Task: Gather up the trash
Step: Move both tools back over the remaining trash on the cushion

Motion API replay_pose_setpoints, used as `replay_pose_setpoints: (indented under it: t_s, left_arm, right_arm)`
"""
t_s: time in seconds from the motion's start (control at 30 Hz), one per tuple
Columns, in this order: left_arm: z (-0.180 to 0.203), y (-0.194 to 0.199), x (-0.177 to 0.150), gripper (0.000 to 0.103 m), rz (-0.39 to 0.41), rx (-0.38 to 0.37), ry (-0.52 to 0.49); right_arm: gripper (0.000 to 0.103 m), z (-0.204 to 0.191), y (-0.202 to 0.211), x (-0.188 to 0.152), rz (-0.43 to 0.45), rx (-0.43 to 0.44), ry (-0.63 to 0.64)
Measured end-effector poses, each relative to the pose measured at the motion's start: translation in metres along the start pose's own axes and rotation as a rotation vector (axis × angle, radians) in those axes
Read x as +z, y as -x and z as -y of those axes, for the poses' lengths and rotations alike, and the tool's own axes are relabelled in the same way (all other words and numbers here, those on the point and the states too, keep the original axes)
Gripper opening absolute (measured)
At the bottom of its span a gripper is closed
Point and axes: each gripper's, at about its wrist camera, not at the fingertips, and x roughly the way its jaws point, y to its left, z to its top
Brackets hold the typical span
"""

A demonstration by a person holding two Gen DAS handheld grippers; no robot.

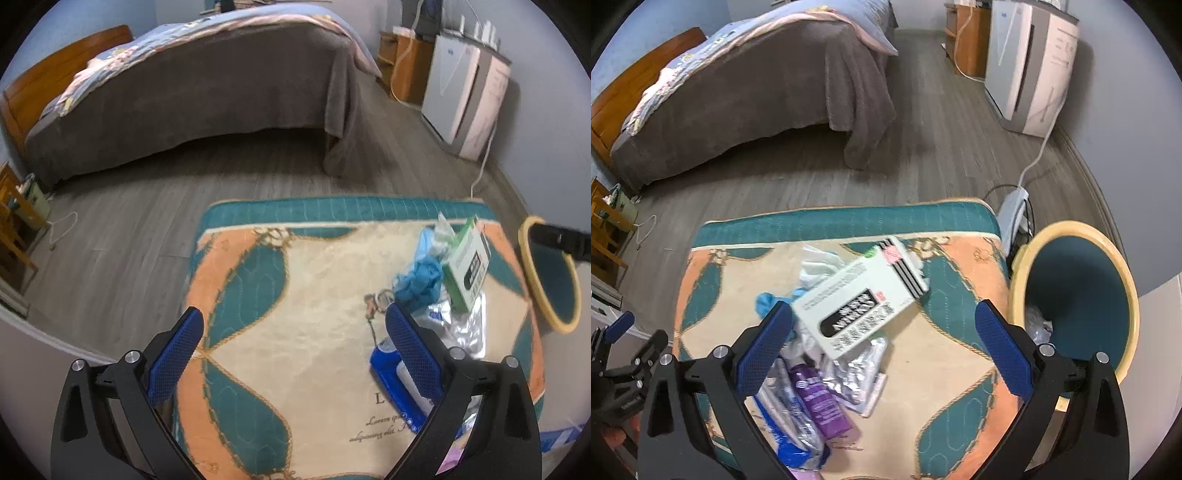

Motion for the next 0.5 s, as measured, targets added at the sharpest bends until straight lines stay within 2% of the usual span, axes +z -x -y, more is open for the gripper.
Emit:
replay_pose_setpoints:
  t_s: [0.2, 0.27, 0.33, 0.5]
  left_arm:
    - [0.039, -0.023, -0.014, 0.098, -0.05, 0.004, -0.129]
    - [0.054, -0.028, -0.02, 0.098, -0.071, -0.017, -0.15]
    - [0.063, -0.026, -0.023, 0.098, -0.06, -0.03, -0.155]
    - [0.093, -0.022, -0.029, 0.098, -0.057, -0.117, -0.179]
  right_arm:
    - [0.097, 0.019, -0.014, -0.003, -0.036, 0.004, -0.054]
    - [0.097, 0.021, -0.018, -0.003, -0.045, -0.001, -0.054]
    - [0.097, 0.021, -0.019, -0.003, -0.05, -0.005, -0.055]
    - [0.097, 0.021, -0.018, -0.002, -0.045, 0.002, -0.053]
